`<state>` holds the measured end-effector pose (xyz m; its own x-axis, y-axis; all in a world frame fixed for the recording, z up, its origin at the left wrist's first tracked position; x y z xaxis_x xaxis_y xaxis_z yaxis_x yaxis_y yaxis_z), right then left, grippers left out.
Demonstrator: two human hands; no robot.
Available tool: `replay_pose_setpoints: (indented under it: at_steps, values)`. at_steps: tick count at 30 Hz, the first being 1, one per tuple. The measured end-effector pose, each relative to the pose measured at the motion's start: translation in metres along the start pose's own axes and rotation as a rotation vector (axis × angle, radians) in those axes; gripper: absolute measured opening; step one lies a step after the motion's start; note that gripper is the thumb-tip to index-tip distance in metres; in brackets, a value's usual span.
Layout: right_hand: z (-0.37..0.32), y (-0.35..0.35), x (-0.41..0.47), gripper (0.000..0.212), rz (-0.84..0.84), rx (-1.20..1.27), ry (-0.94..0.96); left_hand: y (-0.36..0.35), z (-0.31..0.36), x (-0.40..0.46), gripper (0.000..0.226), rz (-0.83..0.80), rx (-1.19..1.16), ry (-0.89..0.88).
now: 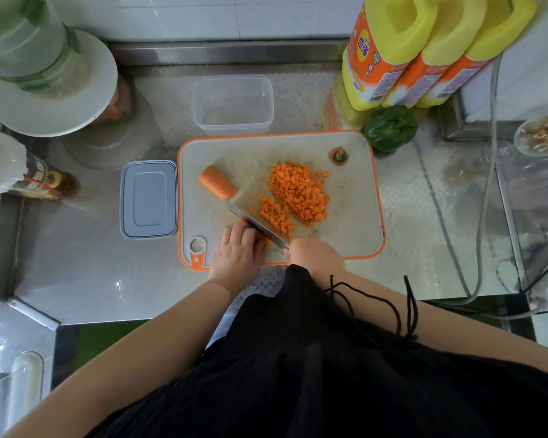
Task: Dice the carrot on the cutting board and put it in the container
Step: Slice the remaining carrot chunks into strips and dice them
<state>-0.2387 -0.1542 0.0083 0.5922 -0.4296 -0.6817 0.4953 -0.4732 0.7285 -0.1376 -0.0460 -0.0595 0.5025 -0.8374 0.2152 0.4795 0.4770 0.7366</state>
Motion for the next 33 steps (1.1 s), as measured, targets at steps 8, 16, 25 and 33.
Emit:
replay_pose_setpoints:
  at_steps: [8, 16, 25, 33]
  values:
    - [0.002, -0.001, 0.01, 0.03, 0.082, 0.069, -0.032, -0.001, 0.0, 0.0, 0.029, 0.007, 0.007, -0.035]
    - [0.022, 0.002, 0.002, 0.033, 0.091, 0.1, -0.003, 0.009, 0.005, -0.002, 0.035, 0.04, 0.059, -0.05]
    - [0.007, 0.002, -0.012, 0.029, -0.012, 0.046, 0.039, 0.005, 0.003, -0.004, 0.026, 0.034, 0.093, -0.009]
    - [-0.003, -0.002, 0.006, 0.021, -0.026, -0.012, -0.027, -0.001, -0.003, -0.005, 0.025, 0.045, 0.042, 0.028]
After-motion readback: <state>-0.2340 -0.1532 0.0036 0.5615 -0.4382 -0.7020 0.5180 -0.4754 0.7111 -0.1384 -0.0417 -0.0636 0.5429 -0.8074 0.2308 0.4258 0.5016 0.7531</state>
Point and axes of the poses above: each hand's wrist, its own x-axis towards the middle knuckle, its own y-axis out of the back of the hand, z = x × y, the point moved 4 cm from there along x, towards the middle knuckle, and after that the axes turned 15 degrees about -x, right-handed, at the moved point
